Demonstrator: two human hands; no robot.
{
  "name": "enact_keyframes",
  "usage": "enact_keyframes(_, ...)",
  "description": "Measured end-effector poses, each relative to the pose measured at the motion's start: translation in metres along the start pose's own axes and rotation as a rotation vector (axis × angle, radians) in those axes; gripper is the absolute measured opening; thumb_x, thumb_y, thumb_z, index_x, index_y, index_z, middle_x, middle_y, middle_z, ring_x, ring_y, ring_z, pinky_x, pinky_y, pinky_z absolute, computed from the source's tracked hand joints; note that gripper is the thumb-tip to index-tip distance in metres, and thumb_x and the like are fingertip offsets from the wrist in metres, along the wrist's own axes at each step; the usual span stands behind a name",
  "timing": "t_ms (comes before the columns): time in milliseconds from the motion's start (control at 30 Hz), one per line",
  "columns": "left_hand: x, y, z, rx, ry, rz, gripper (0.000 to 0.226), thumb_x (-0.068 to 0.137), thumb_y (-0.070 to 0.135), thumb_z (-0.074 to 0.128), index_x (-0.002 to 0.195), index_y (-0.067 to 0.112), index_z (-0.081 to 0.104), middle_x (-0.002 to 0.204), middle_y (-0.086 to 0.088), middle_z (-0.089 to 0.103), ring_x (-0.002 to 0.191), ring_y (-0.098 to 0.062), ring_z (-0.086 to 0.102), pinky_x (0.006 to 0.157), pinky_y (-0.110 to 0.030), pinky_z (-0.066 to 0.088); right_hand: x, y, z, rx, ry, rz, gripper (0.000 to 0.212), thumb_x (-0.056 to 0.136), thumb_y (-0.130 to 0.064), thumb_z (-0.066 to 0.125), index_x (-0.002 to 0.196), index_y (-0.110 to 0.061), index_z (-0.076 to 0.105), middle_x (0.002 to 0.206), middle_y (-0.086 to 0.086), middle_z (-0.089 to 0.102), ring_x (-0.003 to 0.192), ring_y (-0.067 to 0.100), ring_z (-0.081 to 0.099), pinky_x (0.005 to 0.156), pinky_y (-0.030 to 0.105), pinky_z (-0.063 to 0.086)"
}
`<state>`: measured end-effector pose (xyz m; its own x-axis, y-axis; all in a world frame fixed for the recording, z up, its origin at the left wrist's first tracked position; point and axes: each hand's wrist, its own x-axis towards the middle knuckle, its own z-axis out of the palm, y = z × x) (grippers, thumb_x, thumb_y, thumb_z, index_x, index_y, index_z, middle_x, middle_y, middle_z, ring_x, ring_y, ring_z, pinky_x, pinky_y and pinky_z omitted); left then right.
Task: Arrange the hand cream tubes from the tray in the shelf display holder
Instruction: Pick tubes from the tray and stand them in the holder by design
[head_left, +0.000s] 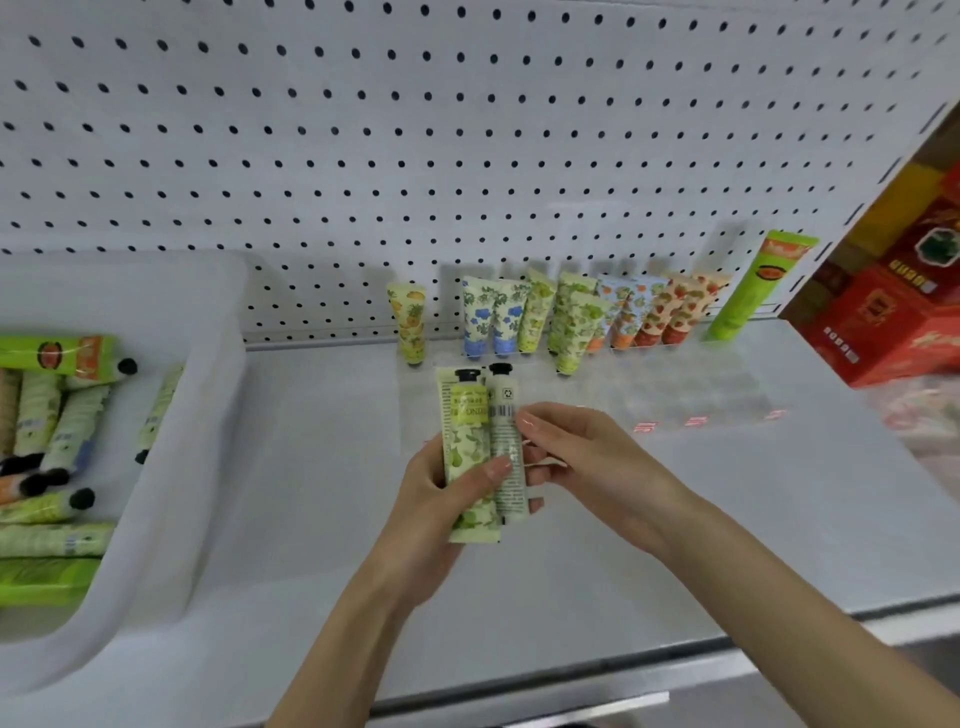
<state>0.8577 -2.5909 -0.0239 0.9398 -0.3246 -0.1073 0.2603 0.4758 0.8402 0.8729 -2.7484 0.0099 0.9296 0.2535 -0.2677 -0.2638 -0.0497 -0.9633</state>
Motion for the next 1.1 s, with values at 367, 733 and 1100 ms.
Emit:
enact_keyframes(367, 0.016, -0.016, 0.027, 0.136, -0.007, -0.040, 0.036, 0.076, 0.007, 0.073, 0.110, 0.008, 0.063, 0.103, -0.014, 0.073, 0.094, -0.030, 0.071, 0.075, -0.040, 0.059, -0.006, 0.009, -0.029, 0.209, 0.134, -0.028, 0.044, 0.077, -0.038, 0.065, 0.099, 0.001, 0.065, 0.088, 0.019, 0.064, 0.079, 0.023, 0.059, 0.071, 0.029, 0.048)
enact_keyframes(733, 0.034, -0.041, 0.035, 0.149, 0.315, 0.007, 0.018, 0.088, 0.023, 0.055, 0.099, 0.009, 0.060, 0.073, -0.008, 0.068, 0.056, -0.019, 0.063, 0.051, -0.030, 0.055, -0.016, -0.002, -0.089, -0.252, 0.294, 0.062, 0.029, 0.086, -0.039, 0.063, 0.096, -0.014, 0.055, 0.067, 0.000, 0.057, 0.049, 0.014, 0.052, 0.048, 0.027, 0.040)
enact_keyframes(1100, 0.018, -0.029, 0.018, 0.108, 0.508, 0.171, 0.037, 0.085, 0.020, 0.058, 0.119, 0.007, 0.058, 0.105, -0.011, 0.073, 0.095, -0.026, 0.071, 0.074, -0.035, 0.060, 0.003, -0.048, -0.112, -0.349, -0.129, 0.042, 0.028, 0.081, -0.001, 0.068, 0.105, -0.017, 0.071, 0.090, -0.001, 0.073, 0.074, 0.011, 0.069, 0.071, 0.019, 0.054)
